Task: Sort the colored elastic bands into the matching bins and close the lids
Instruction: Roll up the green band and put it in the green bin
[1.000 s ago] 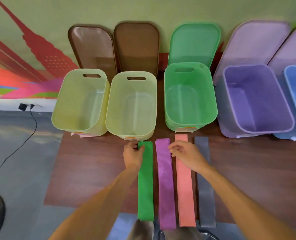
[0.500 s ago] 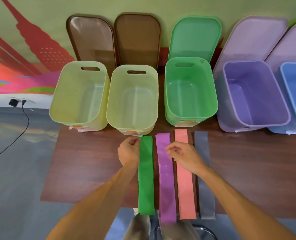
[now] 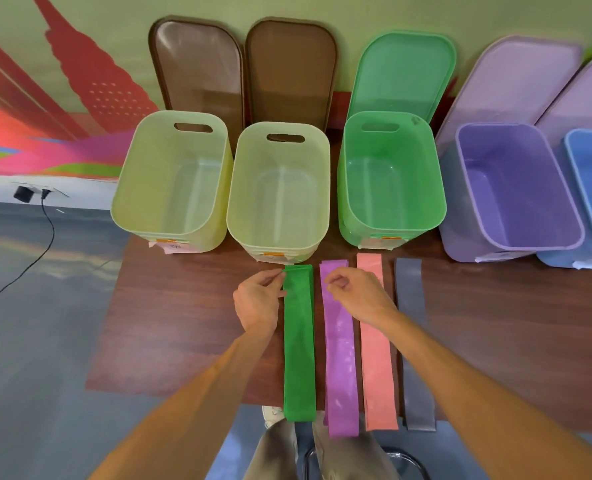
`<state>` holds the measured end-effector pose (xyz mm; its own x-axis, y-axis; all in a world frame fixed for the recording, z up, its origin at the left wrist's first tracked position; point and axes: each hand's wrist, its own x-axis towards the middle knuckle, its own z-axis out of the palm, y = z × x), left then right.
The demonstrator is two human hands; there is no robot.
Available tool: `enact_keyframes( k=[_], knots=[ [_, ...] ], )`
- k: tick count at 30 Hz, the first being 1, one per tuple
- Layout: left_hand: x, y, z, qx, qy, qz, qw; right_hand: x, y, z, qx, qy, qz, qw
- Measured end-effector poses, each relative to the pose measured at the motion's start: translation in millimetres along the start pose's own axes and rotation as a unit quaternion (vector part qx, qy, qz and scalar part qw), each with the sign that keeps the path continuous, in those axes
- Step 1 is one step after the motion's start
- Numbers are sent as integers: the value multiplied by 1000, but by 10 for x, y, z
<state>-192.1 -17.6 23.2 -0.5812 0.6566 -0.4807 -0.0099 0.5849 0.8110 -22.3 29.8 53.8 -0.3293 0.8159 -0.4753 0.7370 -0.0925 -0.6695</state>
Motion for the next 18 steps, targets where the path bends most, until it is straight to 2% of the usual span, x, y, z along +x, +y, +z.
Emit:
enact_keyframes(
  k=[9,14,18],
  knots=[
    [-60,54,-148,68,-48,77,994,319,-20,118,-69,30,-32,997],
    [0,164,-388,76,-84,49,992,428,-73,280,-151,80,-35,985],
    [44,159,-488,93,-104,34,990,441,-60,438,-168,122,-27,978]
  ],
)
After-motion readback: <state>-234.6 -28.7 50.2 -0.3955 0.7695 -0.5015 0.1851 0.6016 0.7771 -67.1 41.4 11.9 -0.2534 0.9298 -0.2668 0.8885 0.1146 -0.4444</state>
